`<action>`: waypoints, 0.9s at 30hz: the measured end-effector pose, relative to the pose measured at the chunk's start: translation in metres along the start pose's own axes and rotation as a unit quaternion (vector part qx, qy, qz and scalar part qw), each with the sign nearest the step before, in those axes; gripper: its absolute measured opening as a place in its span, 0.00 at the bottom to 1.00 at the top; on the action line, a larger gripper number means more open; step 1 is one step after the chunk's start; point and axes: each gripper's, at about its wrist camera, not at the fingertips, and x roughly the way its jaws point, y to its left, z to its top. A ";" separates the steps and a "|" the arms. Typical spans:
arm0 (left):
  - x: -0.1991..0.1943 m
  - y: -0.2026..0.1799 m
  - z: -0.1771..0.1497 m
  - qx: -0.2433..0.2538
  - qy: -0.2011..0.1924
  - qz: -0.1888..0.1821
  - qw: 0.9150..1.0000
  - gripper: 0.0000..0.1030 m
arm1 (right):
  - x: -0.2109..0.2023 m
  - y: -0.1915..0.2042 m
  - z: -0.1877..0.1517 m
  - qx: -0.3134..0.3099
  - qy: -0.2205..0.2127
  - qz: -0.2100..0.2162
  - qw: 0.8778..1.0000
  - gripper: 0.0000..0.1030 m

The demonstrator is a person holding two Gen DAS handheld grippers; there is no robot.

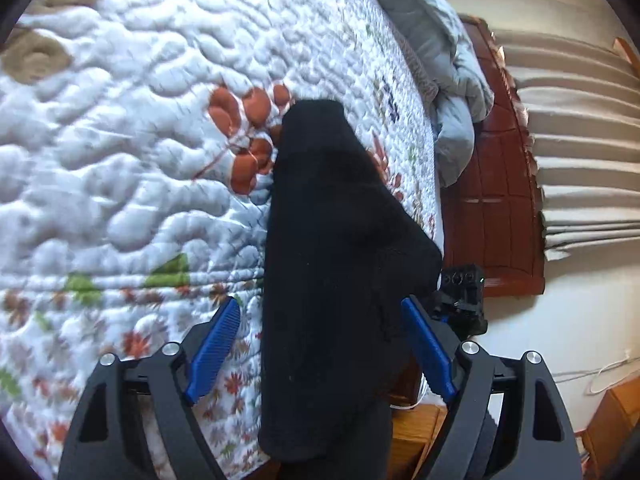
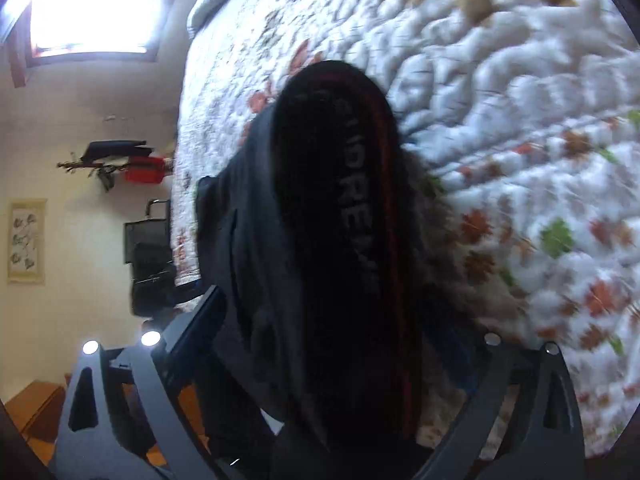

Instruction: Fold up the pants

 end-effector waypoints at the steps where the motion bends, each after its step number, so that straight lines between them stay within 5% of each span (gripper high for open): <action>1: 0.004 -0.001 0.001 0.002 0.005 -0.001 1.000 0.80 | 0.002 0.001 0.002 0.001 0.001 0.007 1.000 0.94; 13: 0.033 -0.018 0.004 0.019 0.034 0.004 0.999 0.80 | 0.015 0.013 0.006 -0.015 0.008 -0.009 1.000 0.98; 16: 0.033 -0.016 0.002 0.018 0.029 0.016 0.999 0.68 | 0.020 0.020 0.003 -0.027 0.004 -0.026 0.999 0.95; 19: 0.033 -0.014 0.001 0.017 0.032 0.047 0.998 0.48 | 0.023 0.030 -0.002 -0.047 0.005 -0.067 0.997 0.63; 21: 0.029 -0.008 0.001 0.004 0.028 0.041 0.999 0.41 | 0.016 0.026 -0.003 -0.032 0.000 -0.046 0.998 0.41; 27: 0.023 -0.009 -0.006 -0.008 0.004 0.034 0.999 0.28 | 0.013 0.042 -0.013 -0.039 -0.025 -0.058 0.997 0.30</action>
